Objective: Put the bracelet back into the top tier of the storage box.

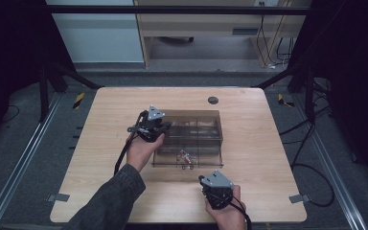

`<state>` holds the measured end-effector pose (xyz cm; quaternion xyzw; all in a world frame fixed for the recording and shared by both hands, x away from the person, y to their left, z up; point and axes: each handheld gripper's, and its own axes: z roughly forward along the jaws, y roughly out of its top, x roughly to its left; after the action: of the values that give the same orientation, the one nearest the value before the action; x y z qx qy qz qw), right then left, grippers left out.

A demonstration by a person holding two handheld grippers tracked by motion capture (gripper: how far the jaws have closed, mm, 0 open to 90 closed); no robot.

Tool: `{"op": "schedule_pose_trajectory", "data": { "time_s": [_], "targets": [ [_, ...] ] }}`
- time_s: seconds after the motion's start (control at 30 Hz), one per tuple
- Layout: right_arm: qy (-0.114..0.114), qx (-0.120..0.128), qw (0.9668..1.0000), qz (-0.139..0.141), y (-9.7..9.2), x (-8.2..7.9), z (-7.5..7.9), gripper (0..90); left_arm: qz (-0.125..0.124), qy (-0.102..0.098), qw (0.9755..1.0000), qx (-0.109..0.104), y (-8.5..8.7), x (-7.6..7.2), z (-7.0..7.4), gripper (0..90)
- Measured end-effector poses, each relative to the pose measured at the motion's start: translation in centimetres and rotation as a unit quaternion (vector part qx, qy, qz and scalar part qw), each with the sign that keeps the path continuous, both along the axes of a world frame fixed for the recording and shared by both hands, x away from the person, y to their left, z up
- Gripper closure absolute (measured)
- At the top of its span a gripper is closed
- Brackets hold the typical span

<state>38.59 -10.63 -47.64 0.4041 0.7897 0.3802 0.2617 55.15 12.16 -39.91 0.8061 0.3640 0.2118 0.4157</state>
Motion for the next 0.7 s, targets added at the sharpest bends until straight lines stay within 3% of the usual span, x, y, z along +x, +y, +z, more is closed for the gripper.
{"op": "schedule_pose_trajectory", "data": {
  "time_s": [0.7],
  "targets": [
    [-0.014,0.011,0.9998,-0.012,0.3,-0.1,0.4,90.0,0.004,0.002,0.9999,0.014,-1.0,-0.3,-0.5,90.0]
  ]
}}
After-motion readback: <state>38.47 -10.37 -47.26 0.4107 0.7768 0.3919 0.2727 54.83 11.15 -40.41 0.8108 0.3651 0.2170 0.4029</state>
